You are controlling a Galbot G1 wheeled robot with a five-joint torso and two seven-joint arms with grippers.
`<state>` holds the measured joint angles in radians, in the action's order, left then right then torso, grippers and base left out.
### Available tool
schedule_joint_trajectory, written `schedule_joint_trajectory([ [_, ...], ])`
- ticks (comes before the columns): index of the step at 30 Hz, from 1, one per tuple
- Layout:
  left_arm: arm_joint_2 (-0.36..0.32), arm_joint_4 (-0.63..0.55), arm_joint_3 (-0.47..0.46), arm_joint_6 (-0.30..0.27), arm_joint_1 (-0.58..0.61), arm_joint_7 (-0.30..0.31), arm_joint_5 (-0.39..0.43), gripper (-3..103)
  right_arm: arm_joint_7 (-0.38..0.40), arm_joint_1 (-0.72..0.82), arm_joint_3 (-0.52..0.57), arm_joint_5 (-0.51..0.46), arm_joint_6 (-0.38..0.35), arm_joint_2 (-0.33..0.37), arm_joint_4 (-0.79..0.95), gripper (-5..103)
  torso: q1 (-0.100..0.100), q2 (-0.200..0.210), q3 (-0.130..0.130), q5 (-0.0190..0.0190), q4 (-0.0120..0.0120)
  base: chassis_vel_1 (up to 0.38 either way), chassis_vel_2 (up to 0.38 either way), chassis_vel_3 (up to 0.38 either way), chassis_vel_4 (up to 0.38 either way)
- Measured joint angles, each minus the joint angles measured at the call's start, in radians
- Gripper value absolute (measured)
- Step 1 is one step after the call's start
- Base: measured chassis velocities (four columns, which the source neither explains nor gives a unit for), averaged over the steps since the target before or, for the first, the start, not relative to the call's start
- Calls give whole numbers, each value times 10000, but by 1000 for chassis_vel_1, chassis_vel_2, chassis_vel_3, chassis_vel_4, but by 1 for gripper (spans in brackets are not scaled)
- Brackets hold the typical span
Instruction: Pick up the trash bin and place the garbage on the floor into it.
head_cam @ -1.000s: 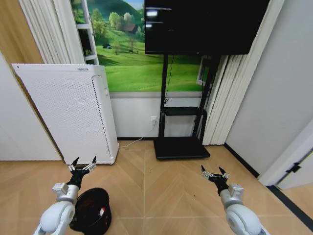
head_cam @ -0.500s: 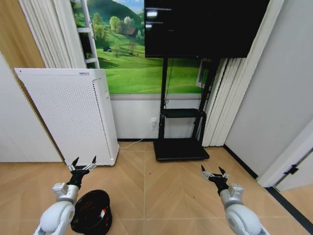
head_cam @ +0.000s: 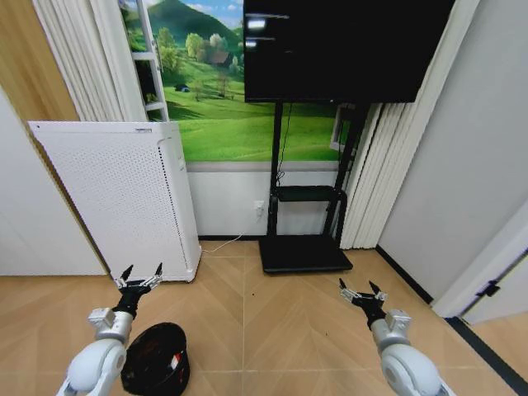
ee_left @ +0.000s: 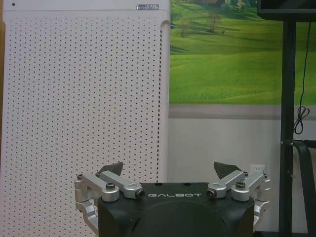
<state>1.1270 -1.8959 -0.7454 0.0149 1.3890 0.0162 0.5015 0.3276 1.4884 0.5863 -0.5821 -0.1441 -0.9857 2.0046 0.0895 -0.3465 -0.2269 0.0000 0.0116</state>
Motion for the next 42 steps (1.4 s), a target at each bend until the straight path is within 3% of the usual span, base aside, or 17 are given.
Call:
schedule_joint_trajectory([
  [17, 0, 0, 0, 1, 0, 1, 0, 100, 0, 0, 0, 0, 0, 0, 0, 100, 241, -703, -463, 0, 0, 0, 0, 0, 0],
  [27, 0, 0, 0, 1, 0, 0, 0, 100, 0, 0, 0, 0, 0, 0, 0, 100, 324, -927, -603, 0, 0, 0, 0, 0, 0],
  [33, 0, 0, 0, 2, 0, 0, 0, 100, 0, 0, 0, 0, 0, 0, 0, 100, 465, -1339, -877, 0, 0, 0, 0, 0, 0],
  [42, 0, 0, 0, 1, 0, 0, 0, 100, 0, 0, 0, 0, 0, 0, 0, 100, 592, -1665, -1076, 0, 0, 0, 0, 0, 0],
])
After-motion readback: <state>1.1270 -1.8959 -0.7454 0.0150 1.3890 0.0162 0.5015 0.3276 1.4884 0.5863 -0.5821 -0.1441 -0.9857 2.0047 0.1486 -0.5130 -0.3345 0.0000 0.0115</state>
